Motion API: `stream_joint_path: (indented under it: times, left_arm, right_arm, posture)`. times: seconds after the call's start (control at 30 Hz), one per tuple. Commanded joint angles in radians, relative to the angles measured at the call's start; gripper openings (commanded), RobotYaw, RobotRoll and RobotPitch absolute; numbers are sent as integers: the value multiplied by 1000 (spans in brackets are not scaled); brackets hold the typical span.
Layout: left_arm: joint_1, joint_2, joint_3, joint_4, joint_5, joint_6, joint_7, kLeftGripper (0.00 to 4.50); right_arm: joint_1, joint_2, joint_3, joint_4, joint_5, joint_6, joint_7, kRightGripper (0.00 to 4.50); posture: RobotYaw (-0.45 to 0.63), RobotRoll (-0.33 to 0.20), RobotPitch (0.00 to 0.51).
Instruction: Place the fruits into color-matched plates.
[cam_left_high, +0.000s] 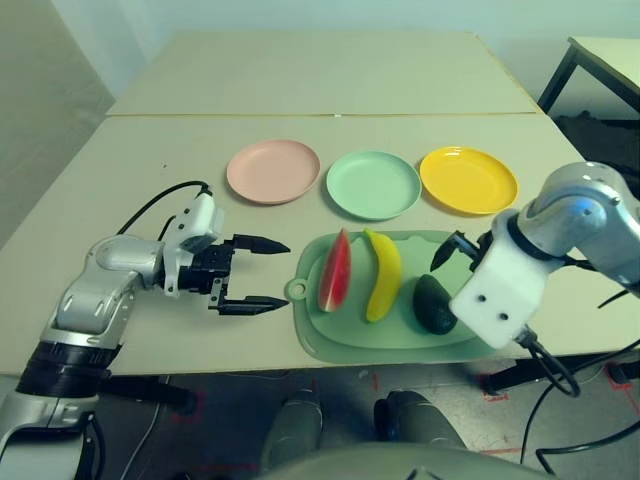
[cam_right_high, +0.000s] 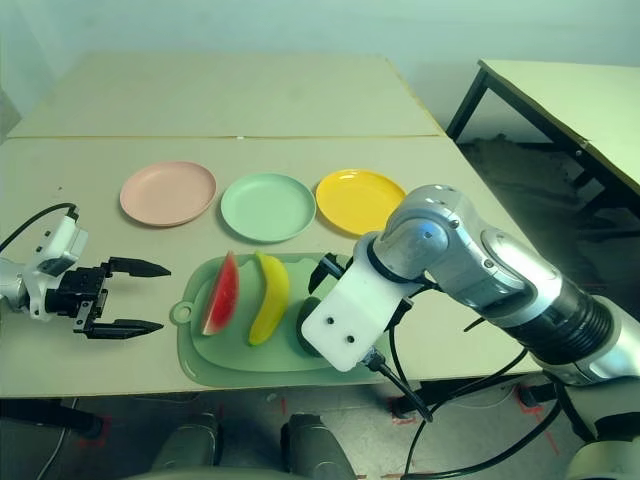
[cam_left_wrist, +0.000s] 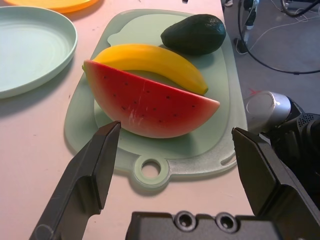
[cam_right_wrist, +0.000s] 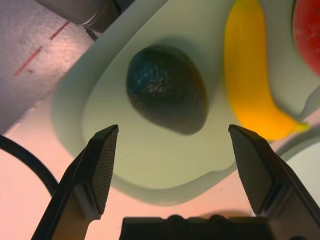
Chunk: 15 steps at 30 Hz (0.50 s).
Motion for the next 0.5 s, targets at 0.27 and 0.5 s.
stream_joint_path:
  times: [0.27, 0.5]
  left_arm:
    - [10, 41, -12, -59, -18, 80, -38, 4500]
    - [2, 37, -7, -35, -9, 64, -39, 4500]
  right_arm:
    - [-19, 43, 80, 30, -35, -110, 3, 4442]
    - [-30, 25, 125, 8, -22, -113, 3, 4442]
  posture:
    - [46, 0, 98]
    - [50, 0, 102]
